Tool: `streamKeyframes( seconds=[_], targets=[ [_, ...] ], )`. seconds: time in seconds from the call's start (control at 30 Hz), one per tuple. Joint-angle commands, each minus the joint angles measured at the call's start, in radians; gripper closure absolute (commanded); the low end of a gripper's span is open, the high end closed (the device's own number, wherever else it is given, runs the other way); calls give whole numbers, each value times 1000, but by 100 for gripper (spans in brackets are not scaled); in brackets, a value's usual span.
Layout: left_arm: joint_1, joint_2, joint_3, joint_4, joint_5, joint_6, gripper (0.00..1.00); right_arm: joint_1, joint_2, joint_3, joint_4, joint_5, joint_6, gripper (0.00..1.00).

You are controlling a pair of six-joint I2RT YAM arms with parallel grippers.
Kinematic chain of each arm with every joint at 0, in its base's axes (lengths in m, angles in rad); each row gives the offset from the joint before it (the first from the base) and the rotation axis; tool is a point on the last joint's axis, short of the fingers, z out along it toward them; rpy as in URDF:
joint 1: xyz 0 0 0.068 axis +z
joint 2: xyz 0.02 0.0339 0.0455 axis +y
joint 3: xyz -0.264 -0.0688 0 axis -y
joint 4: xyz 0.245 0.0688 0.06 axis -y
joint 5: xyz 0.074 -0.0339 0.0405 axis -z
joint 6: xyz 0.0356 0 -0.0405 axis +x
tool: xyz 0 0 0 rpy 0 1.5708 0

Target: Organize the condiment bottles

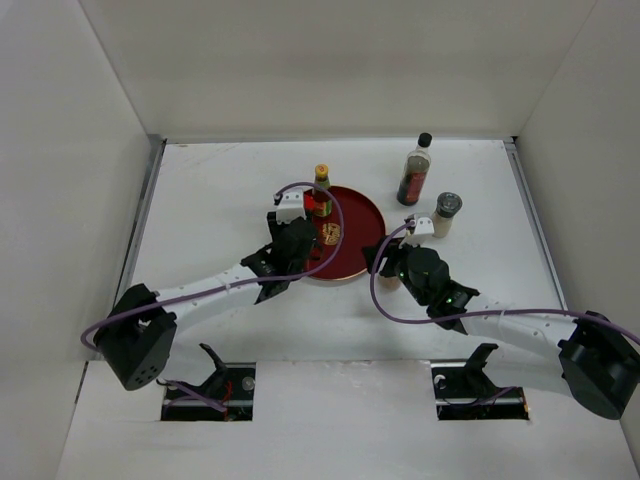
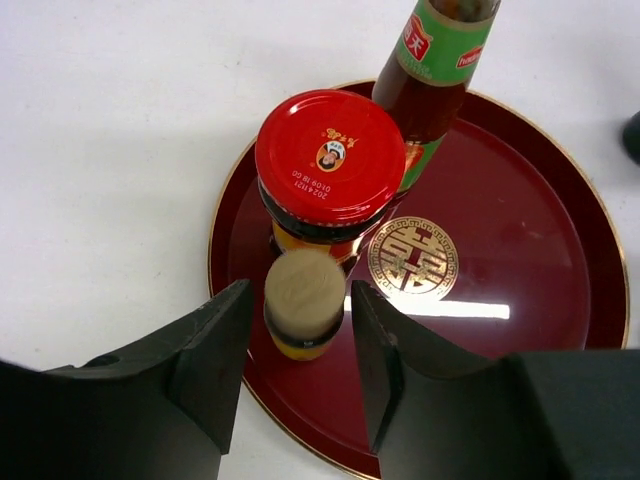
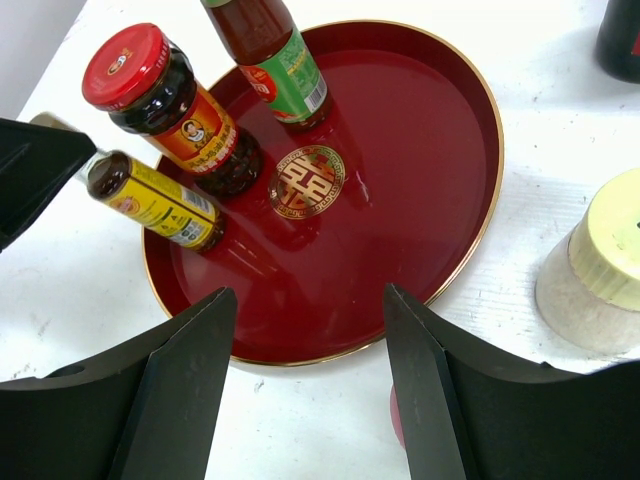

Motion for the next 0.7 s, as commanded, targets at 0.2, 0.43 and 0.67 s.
streamKeyframes(
  seconds=[0.2, 0.43, 0.67],
  targets=[
    [-13, -98, -16, 93, -24, 5, 40, -8, -31, 27, 44, 18, 1, 34],
    [-2, -175, -26, 117, -28, 61, 30, -5, -100, 33, 39, 35, -12, 45],
    [30, -382, -105, 124, -97, 84, 31, -31, -92, 200, -149, 42, -64, 64]
  ],
)
